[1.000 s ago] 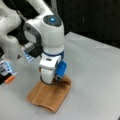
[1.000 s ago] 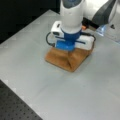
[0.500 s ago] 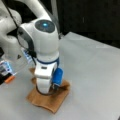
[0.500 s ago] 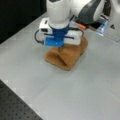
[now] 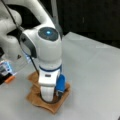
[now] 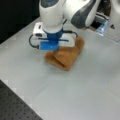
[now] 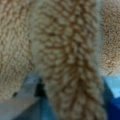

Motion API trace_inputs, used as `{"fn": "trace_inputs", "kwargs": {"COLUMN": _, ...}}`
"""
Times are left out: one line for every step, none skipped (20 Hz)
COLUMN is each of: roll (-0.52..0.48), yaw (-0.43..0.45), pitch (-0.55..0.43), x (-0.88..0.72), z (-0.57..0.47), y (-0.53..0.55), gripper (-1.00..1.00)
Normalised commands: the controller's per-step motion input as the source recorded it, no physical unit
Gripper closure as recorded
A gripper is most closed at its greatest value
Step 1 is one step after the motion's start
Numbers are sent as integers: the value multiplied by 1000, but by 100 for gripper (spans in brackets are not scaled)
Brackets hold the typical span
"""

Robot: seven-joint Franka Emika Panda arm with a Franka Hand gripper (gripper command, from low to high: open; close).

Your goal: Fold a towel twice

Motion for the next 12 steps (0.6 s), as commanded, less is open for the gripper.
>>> {"fn": "trace_inputs", "kwargs": {"roll": 205, "yaw": -69, "pitch": -29, "x": 161, "z": -142, "y": -17, "gripper": 100}}
{"fn": "trace_inputs", "kwargs": {"roll": 197, "yaw": -61, "pitch": -27, "x": 148, "z": -134, "y": -27, "gripper": 100}}
{"fn": "trace_inputs", "kwargs": {"roll": 232, "yaw": -63, "pitch": -35, "x": 134, "z": -143, "y": -48, "gripper": 100}}
{"fn": "trace_inputs", "kwargs": {"roll": 232, "yaw": -54, "pitch": -35, "x": 122, "z": -134, "y": -63, "gripper": 100}}
{"fn": "trace_inputs", "kwargs": {"roll": 231, "yaw": -41, "pitch": -38, "x": 107, "z": -143, "y": -96, "gripper": 100}}
{"fn": "trace_inputs", "kwargs": {"roll": 232, "yaw": -22, "pitch": -50, "x": 92, "z": -160, "y": -145, "gripper": 100}}
{"fn": "trace_inputs", "kwargs": {"roll": 221, "yaw": -15, "pitch": -52, "x": 81, "z": -157, "y": -174, "gripper": 100}}
{"fn": "trace_inputs", "kwargs": {"roll": 206, "yaw": -11, "pitch": -52, "x": 76, "z": -142, "y": -187, "gripper": 100}}
{"fn": "trace_inputs", "kwargs": {"roll": 218, "yaw": -4, "pitch": -52, "x": 66, "z": -145, "y": -216, "gripper": 100}}
{"fn": "trace_inputs", "kwargs": {"roll": 212, "yaw": -9, "pitch": -51, "x": 62, "z": -137, "y": -221, "gripper": 100}}
{"fn": "trace_inputs", "kwargs": {"roll": 202, "yaw": -15, "pitch": -48, "x": 60, "z": -121, "y": -212, "gripper": 100}}
{"fn": "trace_inputs", "kwargs": {"roll": 189, "yaw": -23, "pitch": -47, "x": 64, "z": -92, "y": -190, "gripper": 100}}
